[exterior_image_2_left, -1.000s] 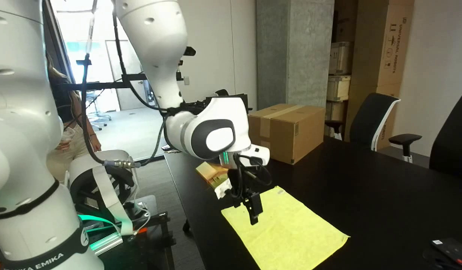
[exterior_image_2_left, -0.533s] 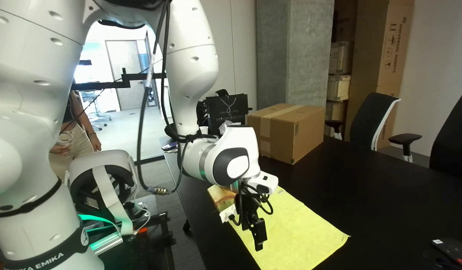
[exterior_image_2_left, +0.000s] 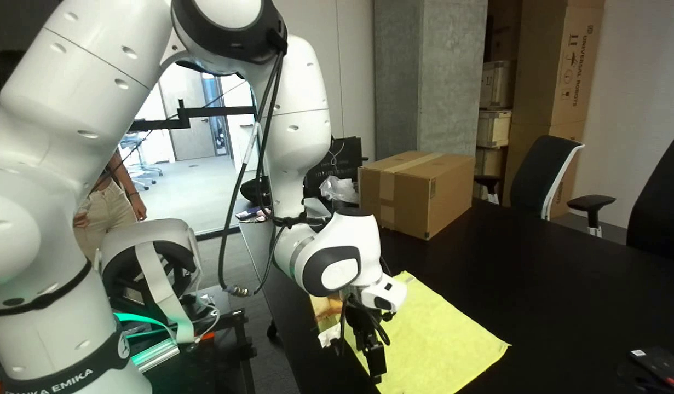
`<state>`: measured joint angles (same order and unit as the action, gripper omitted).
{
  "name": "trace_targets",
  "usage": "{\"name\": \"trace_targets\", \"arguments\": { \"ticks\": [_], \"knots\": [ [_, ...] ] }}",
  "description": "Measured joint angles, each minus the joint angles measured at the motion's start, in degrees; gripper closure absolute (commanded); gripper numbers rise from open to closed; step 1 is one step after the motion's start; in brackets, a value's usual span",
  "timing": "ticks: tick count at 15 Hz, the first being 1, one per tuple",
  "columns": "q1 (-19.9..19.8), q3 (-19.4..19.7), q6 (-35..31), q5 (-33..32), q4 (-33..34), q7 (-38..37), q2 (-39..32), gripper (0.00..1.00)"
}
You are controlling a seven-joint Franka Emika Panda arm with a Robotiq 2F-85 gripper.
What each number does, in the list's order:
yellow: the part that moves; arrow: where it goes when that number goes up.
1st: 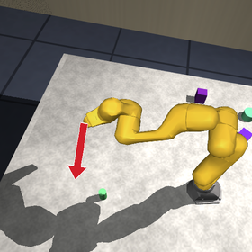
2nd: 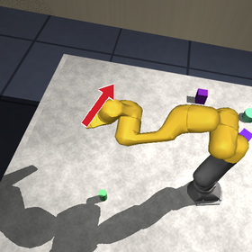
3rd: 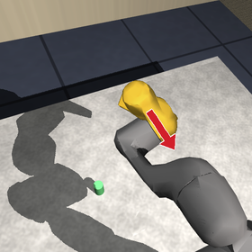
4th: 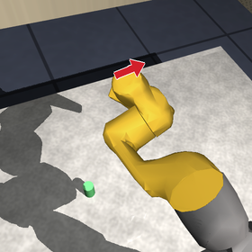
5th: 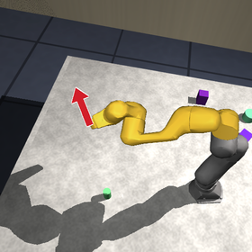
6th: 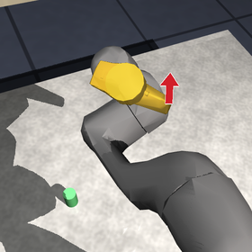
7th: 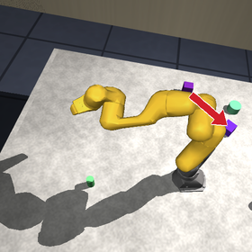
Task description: Fold the towel in half
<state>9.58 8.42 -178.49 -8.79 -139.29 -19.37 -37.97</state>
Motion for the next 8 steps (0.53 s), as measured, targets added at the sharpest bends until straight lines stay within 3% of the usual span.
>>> {"name": "trace_targets", "arguments": {
  "ticks": [4, 8],
  "knots": [
    [-1.9, 0.3, -2.0, 5.3, 1.1, 3.5, -0.2, 0.0],
    [-6.6, -1.1, -2.6, 6.3, 2.3, 7.9, -0.2, 0.0]
  ]
}}
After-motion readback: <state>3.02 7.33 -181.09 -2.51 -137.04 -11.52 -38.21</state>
